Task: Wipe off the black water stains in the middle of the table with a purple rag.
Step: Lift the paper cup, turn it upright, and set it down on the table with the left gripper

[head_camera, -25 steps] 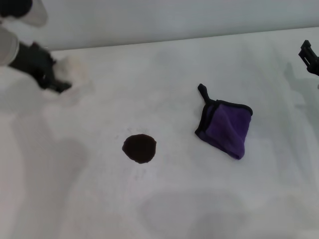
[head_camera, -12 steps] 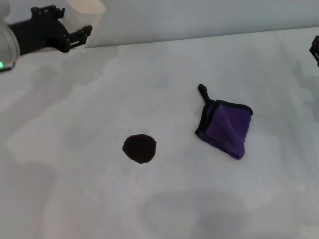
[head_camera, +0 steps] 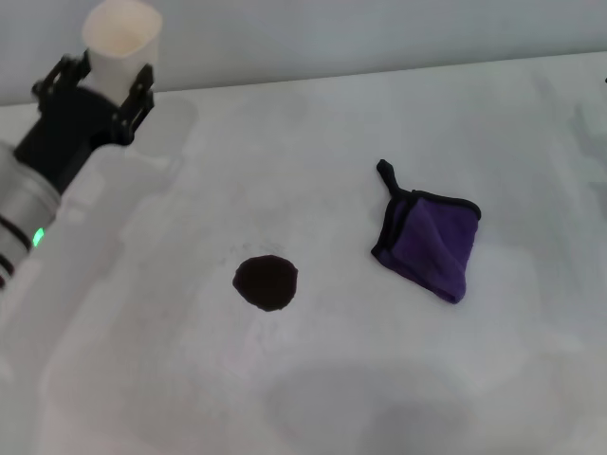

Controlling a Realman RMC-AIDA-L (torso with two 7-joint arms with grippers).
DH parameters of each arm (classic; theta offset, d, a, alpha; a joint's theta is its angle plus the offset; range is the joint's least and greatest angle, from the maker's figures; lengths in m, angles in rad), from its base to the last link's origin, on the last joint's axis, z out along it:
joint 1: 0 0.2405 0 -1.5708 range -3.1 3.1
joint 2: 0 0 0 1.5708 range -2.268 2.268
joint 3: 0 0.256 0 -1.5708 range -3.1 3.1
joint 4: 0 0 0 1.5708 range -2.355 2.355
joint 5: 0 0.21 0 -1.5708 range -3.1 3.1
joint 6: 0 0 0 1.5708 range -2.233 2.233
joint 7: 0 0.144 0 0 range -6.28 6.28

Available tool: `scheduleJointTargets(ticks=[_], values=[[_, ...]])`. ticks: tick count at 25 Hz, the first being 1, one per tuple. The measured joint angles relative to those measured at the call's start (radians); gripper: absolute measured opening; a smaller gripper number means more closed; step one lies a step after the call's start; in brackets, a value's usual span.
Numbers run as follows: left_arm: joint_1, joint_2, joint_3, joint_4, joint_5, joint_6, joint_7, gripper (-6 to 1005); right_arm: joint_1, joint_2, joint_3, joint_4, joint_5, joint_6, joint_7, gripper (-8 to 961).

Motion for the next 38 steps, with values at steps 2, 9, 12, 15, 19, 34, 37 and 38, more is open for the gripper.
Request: scheduleJointTargets(ticks=[2,9,12,15,19,34,37,38], values=[[0.040,-0.003,0.000,0.081,-0.067,-0.002,0.087,633,0.000,0.000,0.000,-0.007,0.000,0.000,0.000,855],[0.110,-0.009,-0.002,0.178,-0.101,-0.077,0.120,633,0.009,-0.001,-0.007,-0.032,-0.003,0.000,0.000,855],[0.137,-0.010,-0.002,0.196,-0.103,-0.116,0.120,632,0.011,-0.002,-0.009,-0.043,-0.006,0.000,-0.002,855],[0.174,-0.010,-0.002,0.201,-0.104,-0.126,0.120,632,0.011,-0.002,-0.011,-0.044,-0.007,-0.001,-0.003,855],[0.210,-0.010,-0.006,0.197,-0.106,-0.128,0.120,632,0.009,-0.002,-0.012,-0.045,-0.007,-0.001,-0.004,855],[0.229,-0.009,-0.004,0.199,-0.099,-0.178,0.123,633,0.012,0.001,-0.013,-0.044,-0.008,-0.001,-0.005,855],[0.236,-0.009,-0.004,0.201,-0.099,-0.179,0.127,632,0.017,0.001,-0.013,-0.043,-0.008,-0.001,-0.005,855],[0.236,-0.009,-0.004,0.201,-0.099,-0.179,0.127,632,0.017,0.001,-0.013,-0.043,-0.008,-0.001,-0.005,855]])
